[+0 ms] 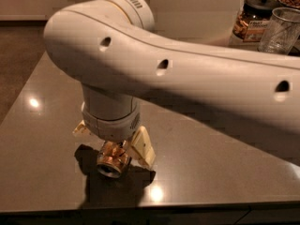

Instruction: Pick orange can

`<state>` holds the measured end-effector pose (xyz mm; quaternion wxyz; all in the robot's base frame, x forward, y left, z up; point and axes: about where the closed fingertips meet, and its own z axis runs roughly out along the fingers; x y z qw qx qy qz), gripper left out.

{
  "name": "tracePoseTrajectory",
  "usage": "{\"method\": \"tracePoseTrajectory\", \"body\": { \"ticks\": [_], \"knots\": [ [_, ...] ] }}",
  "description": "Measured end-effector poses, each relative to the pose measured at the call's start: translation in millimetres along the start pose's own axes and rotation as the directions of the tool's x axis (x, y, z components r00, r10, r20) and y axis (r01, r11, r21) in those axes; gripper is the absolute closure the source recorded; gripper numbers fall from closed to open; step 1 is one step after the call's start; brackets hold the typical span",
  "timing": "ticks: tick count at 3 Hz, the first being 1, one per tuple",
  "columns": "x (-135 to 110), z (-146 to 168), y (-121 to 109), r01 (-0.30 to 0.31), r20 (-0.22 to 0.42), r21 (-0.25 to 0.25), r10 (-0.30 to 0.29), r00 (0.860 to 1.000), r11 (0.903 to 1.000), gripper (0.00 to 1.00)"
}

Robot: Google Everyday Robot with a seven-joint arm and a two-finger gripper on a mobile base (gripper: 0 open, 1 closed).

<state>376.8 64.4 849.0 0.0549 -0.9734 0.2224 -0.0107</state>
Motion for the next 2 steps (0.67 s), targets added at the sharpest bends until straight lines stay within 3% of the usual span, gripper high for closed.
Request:
{"method": "tracePoseTrajectory", "body": {
  "ticks": [1,2],
  "knots": [
    [1.2,9.6,7.8,0.021,0.013,-0.037,-0.021,1.000,0.9991,0.12],
    [2.5,10.0,9.7,0.020,0.040,-0.051,-0.018,0.999,0.9985,0.36]
  ]
}}
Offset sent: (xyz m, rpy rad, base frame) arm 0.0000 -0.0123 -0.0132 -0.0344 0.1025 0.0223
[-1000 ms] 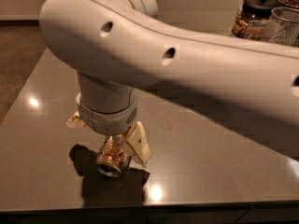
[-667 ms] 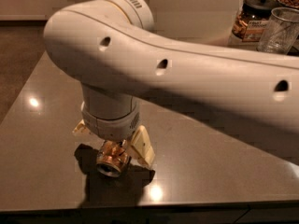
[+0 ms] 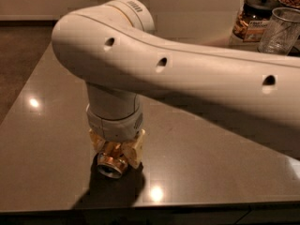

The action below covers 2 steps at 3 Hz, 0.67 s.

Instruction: Pick orange can

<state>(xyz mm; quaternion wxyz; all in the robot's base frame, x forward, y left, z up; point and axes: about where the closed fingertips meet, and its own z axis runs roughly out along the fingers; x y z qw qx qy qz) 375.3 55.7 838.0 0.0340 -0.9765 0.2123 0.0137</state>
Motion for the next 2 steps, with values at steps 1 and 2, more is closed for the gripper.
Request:
{"method": "tracePoseTrajectory", "body": {
  "ticks": [1,2],
  "knots": [
    [5.9,-9.2,-1.6,-0.036,0.034,0.005,0.036,0.999,0.9993,0.59],
    [20.2,-33.0,-3.6,-0.102,0.103,0.032,0.098,0.990,0.9943,0.83]
  ]
}}
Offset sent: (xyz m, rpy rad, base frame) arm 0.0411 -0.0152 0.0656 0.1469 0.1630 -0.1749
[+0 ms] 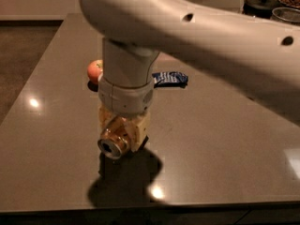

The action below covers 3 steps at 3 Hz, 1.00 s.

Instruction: Pick orange can

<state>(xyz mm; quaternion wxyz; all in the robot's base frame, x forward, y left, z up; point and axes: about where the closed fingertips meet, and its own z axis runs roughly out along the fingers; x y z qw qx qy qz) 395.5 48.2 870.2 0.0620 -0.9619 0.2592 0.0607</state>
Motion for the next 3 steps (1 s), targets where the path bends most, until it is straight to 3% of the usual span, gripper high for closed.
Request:
{"method": "tracePoseTrajectory", "body": {
  "ticks": [1,2,3],
  "knots": [
    [13.5,-31.4,-3.4,-0.064,0.069,0.050,0.061,0.996,0.9967,1.00],
    [24.4,-75.6,-4.4,-0.149,0.167,0.136,0.126,0.978,0.9794,1.00],
    [24.7,-91.8,-2.6,-0.221,0.233,0.166,0.180,0.956,0.9610,1.00]
  ]
}}
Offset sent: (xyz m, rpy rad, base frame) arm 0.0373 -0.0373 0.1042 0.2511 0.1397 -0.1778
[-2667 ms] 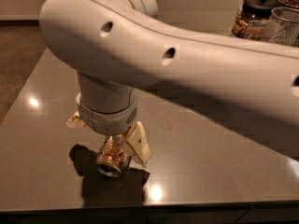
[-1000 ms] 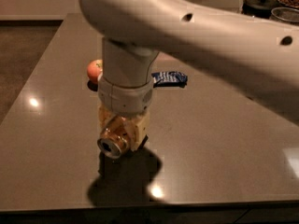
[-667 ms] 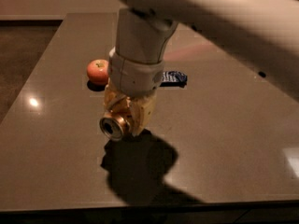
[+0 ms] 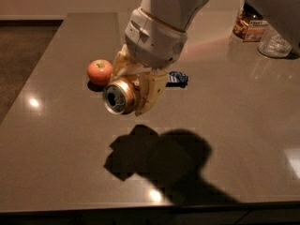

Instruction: Pick orange can

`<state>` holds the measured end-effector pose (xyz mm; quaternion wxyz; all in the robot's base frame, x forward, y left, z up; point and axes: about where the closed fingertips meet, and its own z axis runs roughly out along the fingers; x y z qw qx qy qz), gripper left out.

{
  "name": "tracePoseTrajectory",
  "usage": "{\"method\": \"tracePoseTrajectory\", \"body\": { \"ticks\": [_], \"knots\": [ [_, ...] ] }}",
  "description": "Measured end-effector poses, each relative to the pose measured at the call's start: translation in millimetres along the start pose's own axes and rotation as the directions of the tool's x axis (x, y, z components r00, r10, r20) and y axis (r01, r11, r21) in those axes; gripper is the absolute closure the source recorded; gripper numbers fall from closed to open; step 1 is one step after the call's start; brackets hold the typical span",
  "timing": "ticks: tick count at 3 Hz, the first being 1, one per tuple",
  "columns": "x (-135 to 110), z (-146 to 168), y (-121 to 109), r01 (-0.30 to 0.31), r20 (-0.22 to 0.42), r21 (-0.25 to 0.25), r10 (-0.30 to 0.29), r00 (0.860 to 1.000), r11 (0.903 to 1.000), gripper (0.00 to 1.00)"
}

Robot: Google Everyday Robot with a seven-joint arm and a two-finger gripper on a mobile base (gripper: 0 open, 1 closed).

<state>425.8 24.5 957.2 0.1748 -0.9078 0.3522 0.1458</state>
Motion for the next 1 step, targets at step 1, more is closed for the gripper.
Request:
{"method": "tracePoseTrajectory", "body": {
  "ticks": [1],
  "knots": [
    [-2.1,0.2,-6.9,0.006,-0.005,0.027,-0.006,1.000,0.9996,1.00]
  ]
}}
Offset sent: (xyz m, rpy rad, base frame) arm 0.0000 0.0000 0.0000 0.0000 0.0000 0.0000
